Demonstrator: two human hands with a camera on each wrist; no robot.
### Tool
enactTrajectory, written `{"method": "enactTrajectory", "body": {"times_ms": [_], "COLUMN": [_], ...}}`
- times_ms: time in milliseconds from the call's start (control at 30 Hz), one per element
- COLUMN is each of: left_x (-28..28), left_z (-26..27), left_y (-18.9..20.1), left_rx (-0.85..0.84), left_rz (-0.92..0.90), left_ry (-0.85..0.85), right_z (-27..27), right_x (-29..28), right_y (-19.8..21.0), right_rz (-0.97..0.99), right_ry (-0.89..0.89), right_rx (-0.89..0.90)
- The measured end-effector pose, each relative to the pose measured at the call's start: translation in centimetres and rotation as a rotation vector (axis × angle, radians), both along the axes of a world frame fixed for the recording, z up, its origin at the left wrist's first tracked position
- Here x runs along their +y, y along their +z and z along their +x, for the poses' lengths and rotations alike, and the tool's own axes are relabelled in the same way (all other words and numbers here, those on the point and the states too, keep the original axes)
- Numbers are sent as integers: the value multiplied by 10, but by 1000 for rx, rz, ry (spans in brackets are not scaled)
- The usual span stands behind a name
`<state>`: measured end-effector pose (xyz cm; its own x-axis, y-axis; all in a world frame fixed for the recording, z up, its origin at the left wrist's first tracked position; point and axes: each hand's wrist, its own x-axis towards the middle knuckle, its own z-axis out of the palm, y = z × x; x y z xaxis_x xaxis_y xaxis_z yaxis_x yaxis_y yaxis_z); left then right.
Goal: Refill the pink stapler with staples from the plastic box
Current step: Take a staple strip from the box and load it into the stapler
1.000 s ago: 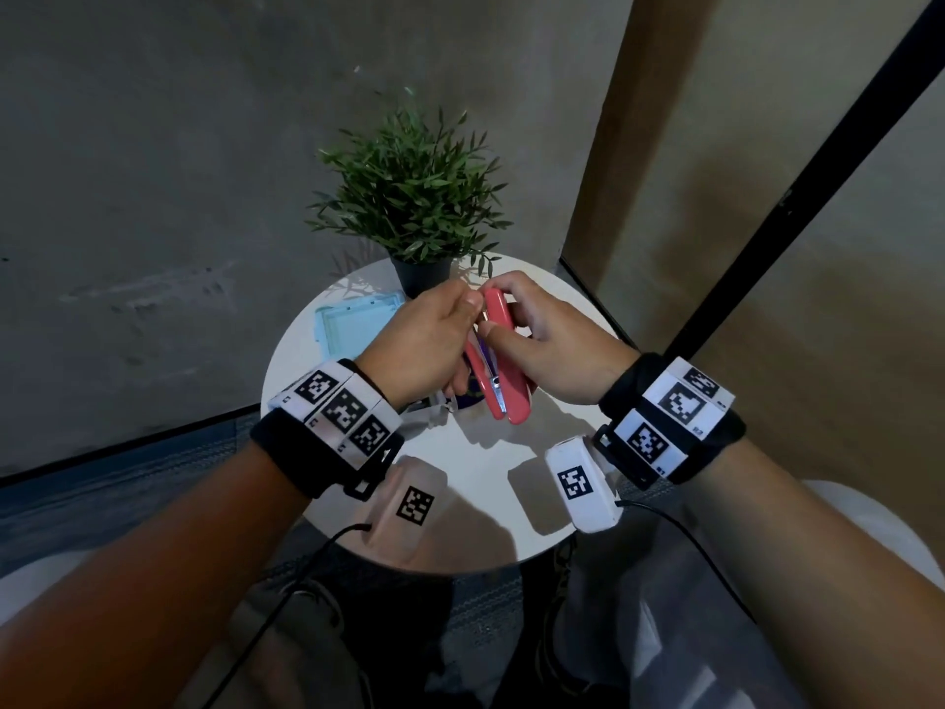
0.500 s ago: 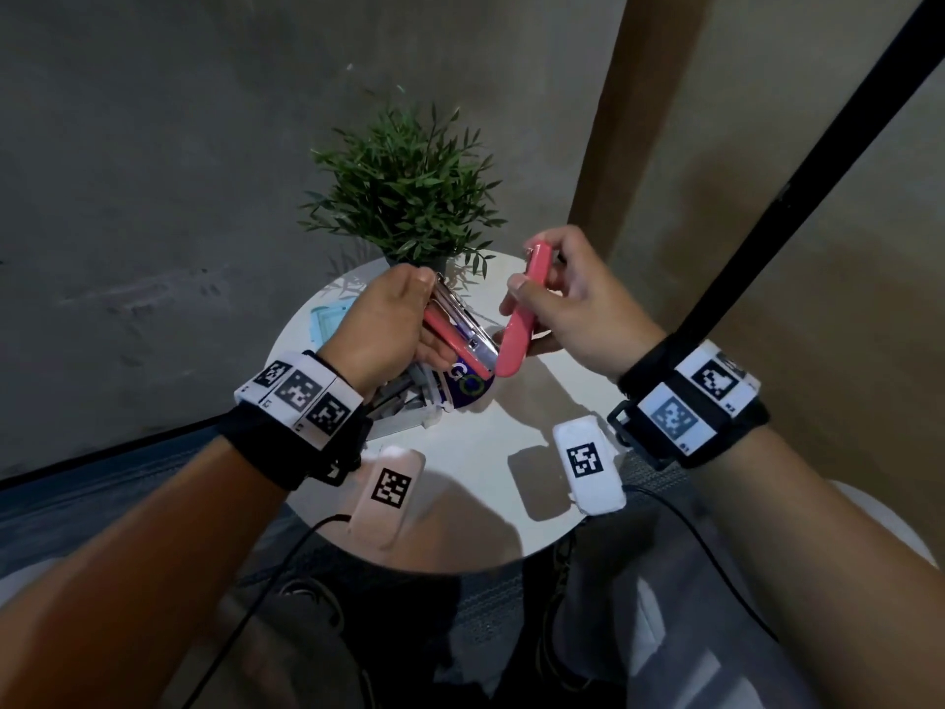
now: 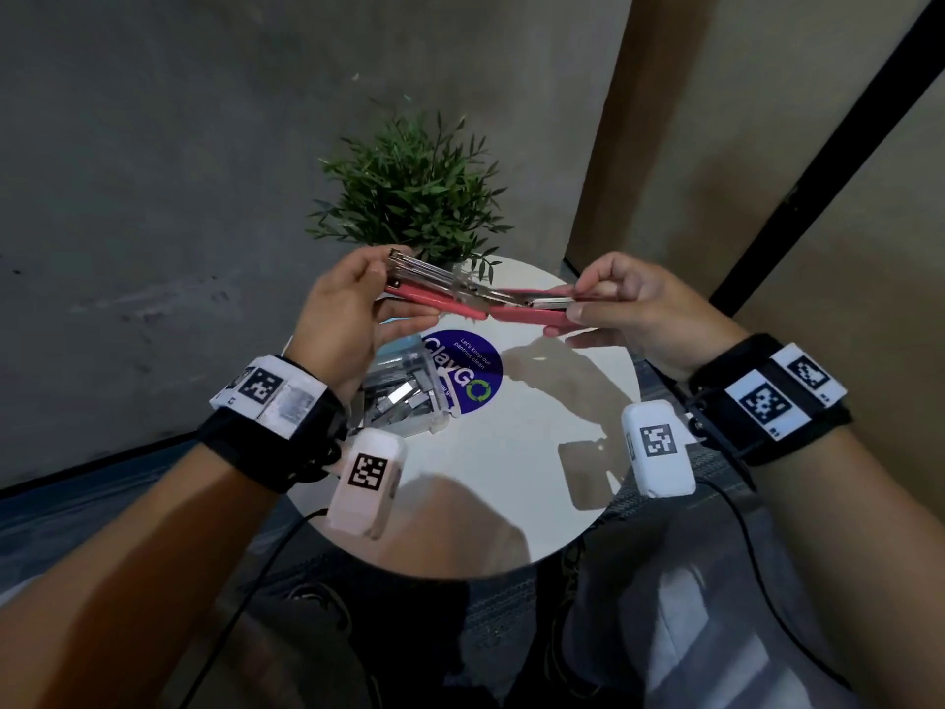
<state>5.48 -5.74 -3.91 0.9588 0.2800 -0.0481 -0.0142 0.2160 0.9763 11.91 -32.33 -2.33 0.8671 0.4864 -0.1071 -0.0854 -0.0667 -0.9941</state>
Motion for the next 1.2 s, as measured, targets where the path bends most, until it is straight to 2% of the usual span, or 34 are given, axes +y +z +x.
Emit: {"method": "enactTrajectory", "body": {"times_ms": [100, 267, 333, 400, 467, 533, 633, 733, 800, 933, 1067, 1200], "left_x": [7, 5, 0, -6, -9, -8, -1, 7, 19, 36, 33, 27], "left_z": [0, -2, -3, -4, -5, -6, -5, -2, -4, -21, -32, -29], "left_y": [1, -9, -14, -17, -19, -20, -20, -16, -16, -29, -46, -53], "left_rx": [-11, 25, 44, 54, 46, 14, -21, -31, -41, 35, 141, 277], "left_rz": [-69, 66, 94, 106, 142, 183, 192, 238, 395, 960, 1229, 1449], "left_ry": [13, -48, -88, -126, -145, -148, -151, -111, -38, 23, -178, -292], "right_z": [1, -6, -13, -22, -28, -32, -32, -32, -29, -22, -23, -24], "right_x": [4, 20, 30, 39, 45, 49, 52, 53, 52, 48, 49, 49], "right_y": [-9, -26, -29, -33, -36, -37, -38, -38, -37, -37, -35, -37], "right_rz": [-50, -477, -579, -520, -375, -255, -168, -185, -221, -261, -252, -264], "right_ry": [86, 260, 308, 339, 350, 361, 352, 313, 256, 141, 125, 144], "right_rx": [7, -154, -149, -46, 120, 213, 195, 116, 70, -3, -39, -65]}}
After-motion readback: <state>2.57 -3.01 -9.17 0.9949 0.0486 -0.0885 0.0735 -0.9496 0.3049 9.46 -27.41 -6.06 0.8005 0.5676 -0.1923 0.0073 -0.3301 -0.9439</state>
